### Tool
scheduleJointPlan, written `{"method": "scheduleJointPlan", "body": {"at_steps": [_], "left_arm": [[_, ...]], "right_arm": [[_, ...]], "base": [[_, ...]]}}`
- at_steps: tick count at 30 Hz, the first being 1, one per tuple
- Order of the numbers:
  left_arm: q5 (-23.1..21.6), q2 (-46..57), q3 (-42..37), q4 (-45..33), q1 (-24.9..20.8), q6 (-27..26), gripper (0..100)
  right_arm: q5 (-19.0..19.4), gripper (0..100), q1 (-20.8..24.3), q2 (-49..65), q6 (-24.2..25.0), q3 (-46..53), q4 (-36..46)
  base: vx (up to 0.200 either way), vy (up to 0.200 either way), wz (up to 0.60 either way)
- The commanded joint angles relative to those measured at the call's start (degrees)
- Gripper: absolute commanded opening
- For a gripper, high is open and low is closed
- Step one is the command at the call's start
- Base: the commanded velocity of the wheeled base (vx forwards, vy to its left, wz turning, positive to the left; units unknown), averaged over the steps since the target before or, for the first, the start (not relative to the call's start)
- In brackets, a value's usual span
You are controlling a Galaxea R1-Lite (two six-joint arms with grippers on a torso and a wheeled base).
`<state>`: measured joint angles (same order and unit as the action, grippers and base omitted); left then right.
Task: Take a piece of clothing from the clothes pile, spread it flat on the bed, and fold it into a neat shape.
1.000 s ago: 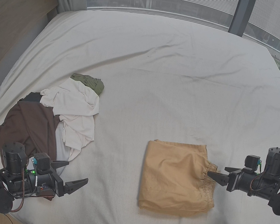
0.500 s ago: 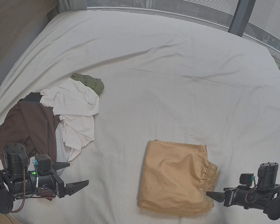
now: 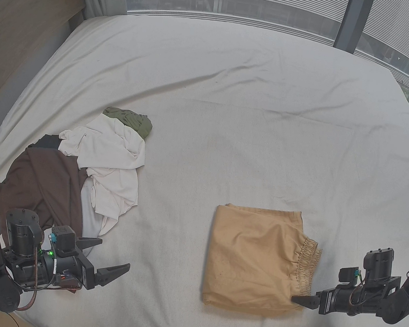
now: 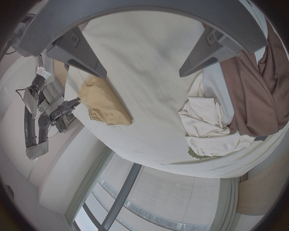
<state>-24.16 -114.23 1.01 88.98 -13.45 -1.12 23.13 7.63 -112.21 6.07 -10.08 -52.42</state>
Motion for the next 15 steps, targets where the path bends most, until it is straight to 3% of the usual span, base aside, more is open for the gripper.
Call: {"method": "scheduleJointPlan", "body": {"at_steps": [1, 10, 15], "left_arm": [[-0.01, -0.12, -1.01, 0.05, 0.0, -0.02, 100], [-0.01, -0.12, -1.01, 0.05, 0.0, -0.55, 100], [-0.01, -0.03, -1.01, 0.05, 0.0, -0.72, 100]], "right_arm": [[0.43, 100, 0.19, -2.48, 0.08, -0.29, -0.23], [0.87, 100, 1.6, -4.68, 0.78, -1.34, -0.4], [2.36, 100, 3.44, -4.77, 4.65, -3.1, -0.4]], "base": [[0.0, 0.0, 0.0], [0.0, 0.0, 0.0], [0.0, 0.0, 0.0]]}}
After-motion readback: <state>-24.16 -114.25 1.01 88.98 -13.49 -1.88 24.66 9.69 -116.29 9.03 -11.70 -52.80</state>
